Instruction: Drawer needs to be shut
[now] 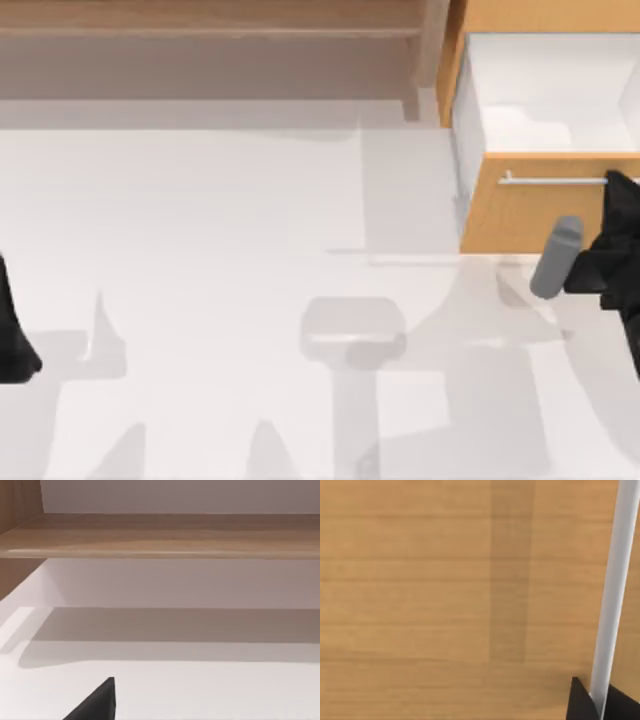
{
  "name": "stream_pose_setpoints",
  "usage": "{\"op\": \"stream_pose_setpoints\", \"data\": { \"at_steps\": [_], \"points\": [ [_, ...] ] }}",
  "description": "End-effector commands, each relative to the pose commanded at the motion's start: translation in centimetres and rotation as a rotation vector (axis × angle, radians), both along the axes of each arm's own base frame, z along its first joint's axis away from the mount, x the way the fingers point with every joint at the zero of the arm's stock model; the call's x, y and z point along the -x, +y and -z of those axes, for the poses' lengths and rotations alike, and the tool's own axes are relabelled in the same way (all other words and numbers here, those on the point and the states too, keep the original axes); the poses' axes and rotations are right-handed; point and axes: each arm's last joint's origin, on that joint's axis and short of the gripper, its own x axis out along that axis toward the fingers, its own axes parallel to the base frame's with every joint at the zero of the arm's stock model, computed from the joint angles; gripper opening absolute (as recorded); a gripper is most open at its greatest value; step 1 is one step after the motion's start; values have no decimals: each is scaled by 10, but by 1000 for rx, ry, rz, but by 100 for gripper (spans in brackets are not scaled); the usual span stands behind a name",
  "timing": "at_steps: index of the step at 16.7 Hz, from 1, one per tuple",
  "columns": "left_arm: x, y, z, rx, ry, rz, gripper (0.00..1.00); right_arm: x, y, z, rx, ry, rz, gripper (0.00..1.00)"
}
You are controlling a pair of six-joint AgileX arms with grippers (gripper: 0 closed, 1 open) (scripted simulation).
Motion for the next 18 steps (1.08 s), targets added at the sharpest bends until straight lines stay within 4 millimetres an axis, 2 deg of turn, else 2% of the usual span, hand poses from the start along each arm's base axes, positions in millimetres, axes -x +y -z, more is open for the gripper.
{"op": "stream_pose_setpoints", "data": {
  "at_steps": [6, 14, 18],
  "points": [
    [0, 0, 0, 0, 0, 0, 100, -3, 1, 1, -2, 3, -2, 0],
    [0, 0, 0, 0, 0, 0, 100, -58, 0, 1, -1, 5, -1, 0],
    [0, 0, 0, 0, 0, 0, 100, -63, 0, 1, -1, 6, -1, 0]
  ]
}}
